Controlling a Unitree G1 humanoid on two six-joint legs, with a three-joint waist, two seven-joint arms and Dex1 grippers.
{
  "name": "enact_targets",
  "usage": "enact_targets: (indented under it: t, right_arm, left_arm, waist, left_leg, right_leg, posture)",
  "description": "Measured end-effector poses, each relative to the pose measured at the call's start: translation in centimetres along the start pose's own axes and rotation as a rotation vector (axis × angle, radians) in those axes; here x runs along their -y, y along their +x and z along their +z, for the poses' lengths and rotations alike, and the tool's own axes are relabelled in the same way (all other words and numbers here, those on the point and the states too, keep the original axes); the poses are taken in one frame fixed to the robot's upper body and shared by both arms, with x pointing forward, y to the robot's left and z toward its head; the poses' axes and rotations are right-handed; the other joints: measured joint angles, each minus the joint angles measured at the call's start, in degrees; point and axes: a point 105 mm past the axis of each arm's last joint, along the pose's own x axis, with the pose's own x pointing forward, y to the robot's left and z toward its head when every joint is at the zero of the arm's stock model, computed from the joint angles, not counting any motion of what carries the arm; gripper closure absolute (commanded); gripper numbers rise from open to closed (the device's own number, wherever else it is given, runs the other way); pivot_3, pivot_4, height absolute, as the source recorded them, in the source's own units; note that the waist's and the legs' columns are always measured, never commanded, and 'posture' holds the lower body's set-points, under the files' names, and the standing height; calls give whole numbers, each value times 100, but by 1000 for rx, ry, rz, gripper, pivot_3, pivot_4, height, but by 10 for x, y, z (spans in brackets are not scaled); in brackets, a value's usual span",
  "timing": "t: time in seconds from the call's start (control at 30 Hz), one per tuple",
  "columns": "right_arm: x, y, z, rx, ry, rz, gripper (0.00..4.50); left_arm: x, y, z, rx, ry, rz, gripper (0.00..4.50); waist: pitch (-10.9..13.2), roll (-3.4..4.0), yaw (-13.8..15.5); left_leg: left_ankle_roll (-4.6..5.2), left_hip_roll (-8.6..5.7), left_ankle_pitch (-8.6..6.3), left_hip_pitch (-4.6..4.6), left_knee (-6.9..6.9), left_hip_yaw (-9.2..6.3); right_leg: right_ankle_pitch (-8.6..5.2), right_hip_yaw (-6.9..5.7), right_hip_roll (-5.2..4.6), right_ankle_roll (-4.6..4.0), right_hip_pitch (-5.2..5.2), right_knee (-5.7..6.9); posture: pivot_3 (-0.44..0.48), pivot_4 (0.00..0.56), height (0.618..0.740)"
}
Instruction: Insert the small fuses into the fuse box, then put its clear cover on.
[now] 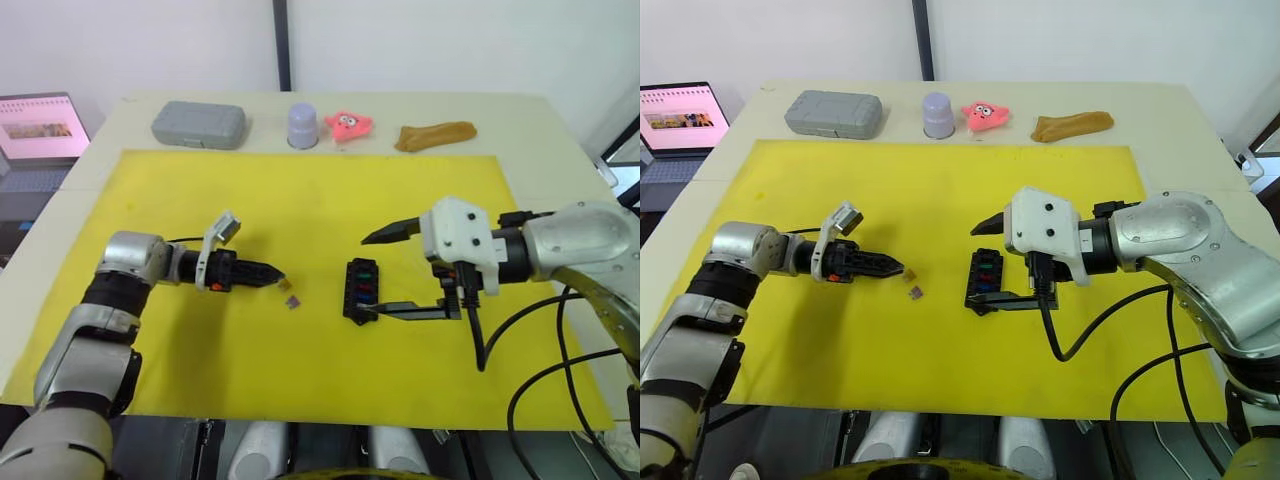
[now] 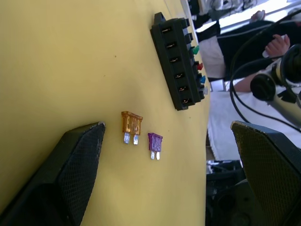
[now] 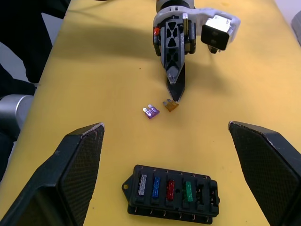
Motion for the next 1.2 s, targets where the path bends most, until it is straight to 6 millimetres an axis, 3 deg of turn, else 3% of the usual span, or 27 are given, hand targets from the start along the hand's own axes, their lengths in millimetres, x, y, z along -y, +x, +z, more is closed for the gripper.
enact_targets:
  t: [0.6,0.7,0.83,1.07,1.2]
  right_arm:
    - [3,0,-1,-7,5,-31,52]
    - [3,1,-2,-9,4,-33,0]
    - [3,0,-2,-11,3,-36,0]
    - [4,0,-2,-15,1,-41,0]
    - [5,0,-2,-17,-2,-45,0]
  left_arm:
    - [1,8,-2,-52,54,-36,0]
    - [-1,10,-2,-60,63,-30,903]
    - [-6,14,-5,-76,65,-8,2958]
    - [-11,16,-7,-86,81,-3,2958]
    - [-14,18,-8,-82,87,3,4365]
  waist:
    - [0,0,-2]
    - [0,0,-3]
    - [0,0,-27]
    - [0,0,-35]
    - [0,0,-32]
  left_leg:
    - [18,-1,-10,0,1,-3]
    - [18,-1,-10,0,2,-2]
    - [17,-1,-10,-1,1,-1]
    - [24,0,-13,1,1,2]
    - [27,1,-15,2,1,2]
  right_leg:
    - [0,-1,0,0,1,0]
    - [0,-1,0,0,1,0]
    - [0,0,0,0,-1,-2]
    - [0,0,0,0,-2,-3]
    - [0,0,1,0,-2,-2]
  posture:
    - [0,150,740]
    - [0,150,740]
    - [0,150,740]
    - [0,150,740]
    - [0,150,740]
